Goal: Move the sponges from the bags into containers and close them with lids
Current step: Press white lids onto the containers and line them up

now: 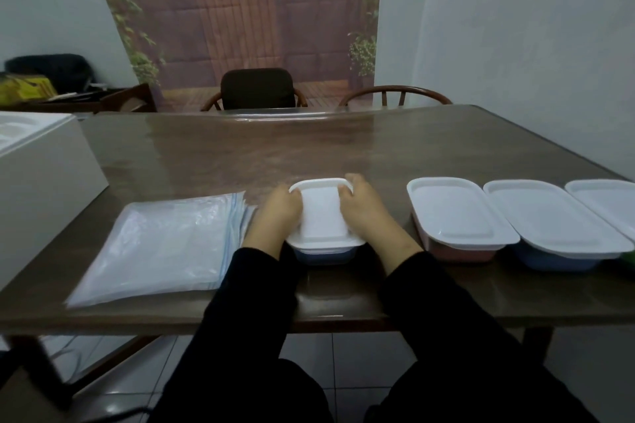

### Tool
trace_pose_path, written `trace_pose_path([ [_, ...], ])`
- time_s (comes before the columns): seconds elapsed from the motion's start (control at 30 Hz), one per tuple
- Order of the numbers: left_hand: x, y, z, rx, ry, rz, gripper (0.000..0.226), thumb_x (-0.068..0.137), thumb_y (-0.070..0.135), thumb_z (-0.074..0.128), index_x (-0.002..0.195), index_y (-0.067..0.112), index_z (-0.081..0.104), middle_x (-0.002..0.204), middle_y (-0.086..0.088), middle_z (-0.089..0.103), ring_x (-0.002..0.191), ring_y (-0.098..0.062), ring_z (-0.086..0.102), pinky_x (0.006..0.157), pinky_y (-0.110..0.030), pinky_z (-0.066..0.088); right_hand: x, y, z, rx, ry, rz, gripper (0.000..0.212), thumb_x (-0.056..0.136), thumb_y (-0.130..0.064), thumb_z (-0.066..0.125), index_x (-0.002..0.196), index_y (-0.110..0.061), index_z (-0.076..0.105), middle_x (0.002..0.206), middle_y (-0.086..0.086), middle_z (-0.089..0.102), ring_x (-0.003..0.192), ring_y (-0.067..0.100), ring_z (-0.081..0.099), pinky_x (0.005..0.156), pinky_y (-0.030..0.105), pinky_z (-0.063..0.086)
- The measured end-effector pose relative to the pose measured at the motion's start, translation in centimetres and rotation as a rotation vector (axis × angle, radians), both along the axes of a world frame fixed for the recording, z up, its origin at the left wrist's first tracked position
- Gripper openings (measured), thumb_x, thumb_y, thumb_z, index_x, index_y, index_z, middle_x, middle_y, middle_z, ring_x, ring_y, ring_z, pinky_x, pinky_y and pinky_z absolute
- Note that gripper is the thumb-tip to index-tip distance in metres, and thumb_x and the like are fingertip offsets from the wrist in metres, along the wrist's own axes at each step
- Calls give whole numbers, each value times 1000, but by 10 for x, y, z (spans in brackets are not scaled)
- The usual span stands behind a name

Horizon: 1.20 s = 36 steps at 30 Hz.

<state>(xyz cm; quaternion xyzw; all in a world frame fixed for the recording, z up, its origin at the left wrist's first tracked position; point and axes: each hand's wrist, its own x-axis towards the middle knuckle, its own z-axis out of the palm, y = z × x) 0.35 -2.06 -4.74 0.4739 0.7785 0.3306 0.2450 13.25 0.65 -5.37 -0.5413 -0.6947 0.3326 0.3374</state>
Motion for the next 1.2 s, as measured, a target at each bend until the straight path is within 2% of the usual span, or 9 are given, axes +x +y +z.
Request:
trace_pose_path([
  [0.13, -3, 4, -3, 28, -71, 11, 38, 99, 21, 33, 124, 1, 53, 131, -19, 54, 120, -34, 49, 97, -32, 37, 2, 2, -1, -37, 116, -13, 40, 101, -23, 33, 139, -10, 39, 142, 9, 43, 128, 23, 42, 93, 23, 30],
  [0.23, -4, 6, 2, 34, -154, 15, 44, 101, 27, 34, 124, -3, 55, 133, -21, 52, 123, -34, 48, 99, -32, 36, -1, 8, 2, -48, 99, -38, 32, 100, -29, 34, 113, -5, 52, 115, 11, 55, 102, 22, 50, 81, 26, 33],
  [0.3, -5, 8, 4, 39, -191, 23, 50, 100, 34, 35, 129, -4, 50, 137, -21, 49, 126, -34, 46, 102, -33, 35, -2, 15, 7, -71, 94, -83, 40, 100, -37, 34, 105, -2, 52, 104, 11, 54, 98, 26, 52, 78, 28, 33],
  [0.37, -7, 9, 4, 41, -218, 33, 57, 98, 40, 40, 132, -5, 46, 137, -20, 49, 126, -34, 46, 103, -35, 35, -3, 21, 10, -100, 89, -136, 54, 98, -43, 34, 115, 5, 54, 106, 13, 55, 108, 32, 55, 81, 32, 36],
  [0.6, -9, 18, 1, 45, -272, 63, 62, 89, 48, 55, 124, -3, 56, 124, -16, 60, 111, -32, 57, 80, -28, 39, 0, 30, 4, -207, 63, -142, 44, 88, -52, 52, 84, -9, 55, 93, 10, 62, 92, 30, 61, 86, 37, 49],
  [0.73, -7, 18, 0, 54, -290, 69, 59, 89, 44, 57, 121, -6, 57, 121, -15, 62, 101, -27, 59, 76, -27, 37, -2, 34, 3, -191, 33, -127, 47, 85, -53, 57, 87, -7, 60, 100, 13, 67, 85, 28, 59, 75, 31, 44],
  [0.87, -7, 20, 0, 57, -293, 77, 54, 89, 41, 58, 116, -7, 58, 117, -16, 63, 96, -28, 59, 73, -27, 37, -1, 36, 7, -194, -31, -110, 59, 88, -49, 55, 115, 3, 60, 117, 15, 64, 103, 31, 59, 86, 35, 44],
  [1.0, -9, 20, 0, 58, -285, 71, 56, 89, 41, 58, 118, -7, 59, 116, -17, 64, 90, -26, 57, 72, -27, 37, -2, 33, 10, -177, -106, -102, 59, 90, -49, 52, 119, 2, 58, 119, 14, 63, 108, 31, 58, 88, 35, 44],
  [1.2, -3, 12, 3, 64, -176, 118, 48, 97, 32, 45, 116, -11, 56, 117, -23, 62, 108, -35, 57, 75, -28, 35, 0, 19, 26, -47, -315, -138, 45, 94, -48, 44, 75, -8, 51, 79, 4, 57, 91, 31, 59, 72, 32, 40],
])
